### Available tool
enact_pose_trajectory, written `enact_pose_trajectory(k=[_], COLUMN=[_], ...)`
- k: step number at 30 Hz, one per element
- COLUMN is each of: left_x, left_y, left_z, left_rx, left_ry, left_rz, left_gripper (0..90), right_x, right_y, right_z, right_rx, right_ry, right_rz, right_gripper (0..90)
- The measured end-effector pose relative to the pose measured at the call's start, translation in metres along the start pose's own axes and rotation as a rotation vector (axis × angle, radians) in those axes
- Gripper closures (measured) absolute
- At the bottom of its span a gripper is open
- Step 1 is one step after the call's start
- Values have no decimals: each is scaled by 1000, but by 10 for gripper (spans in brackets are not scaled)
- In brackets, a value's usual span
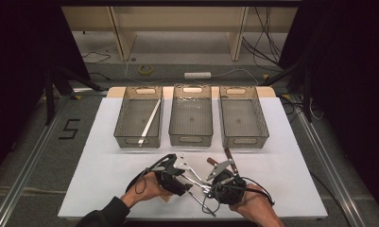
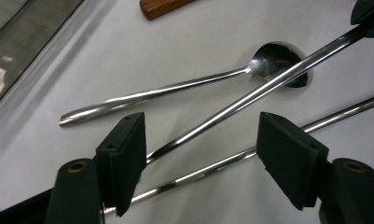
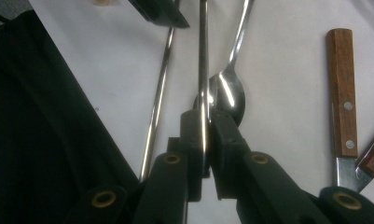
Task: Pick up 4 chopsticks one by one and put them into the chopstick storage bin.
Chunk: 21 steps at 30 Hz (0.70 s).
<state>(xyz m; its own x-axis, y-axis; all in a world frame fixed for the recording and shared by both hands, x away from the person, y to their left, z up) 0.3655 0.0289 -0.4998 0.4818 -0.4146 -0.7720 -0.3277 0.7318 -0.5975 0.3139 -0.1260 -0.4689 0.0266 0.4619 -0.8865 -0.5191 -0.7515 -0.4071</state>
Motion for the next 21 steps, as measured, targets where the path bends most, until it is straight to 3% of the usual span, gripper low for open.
enact_pose_trajectory(k=[3,12,21], left_x=[4,6,9], left_y=[-1,-2,-6], left_z=[-3,-3,-9], left_rx=[39,69,131], left_ry=[-9,-20,-15], left_rz=[9,0,-6], left_gripper=[345,395,455], right_x=[-1,-4,-4], right_y=[-1,-5,-6], right_z=[1,2,3], right_rx=[2,-9,-35], right_ry=[-2,-15,-19], right_rz=[1,4,2], right_gripper=[848,848,848])
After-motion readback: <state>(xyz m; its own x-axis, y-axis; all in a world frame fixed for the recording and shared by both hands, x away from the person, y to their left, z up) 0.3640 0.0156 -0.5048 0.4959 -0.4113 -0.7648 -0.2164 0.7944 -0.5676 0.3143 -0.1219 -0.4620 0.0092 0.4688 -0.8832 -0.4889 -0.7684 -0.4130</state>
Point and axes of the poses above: each handheld gripper's, and its own axes: x roughly forward along the jaws, y roughly out of its underside, z roughly to its left, the point moved 5 cm from there along x, roughly forward along the jaws, and after that the axes turned 14 degrees about -y, right-handed, at the moved point
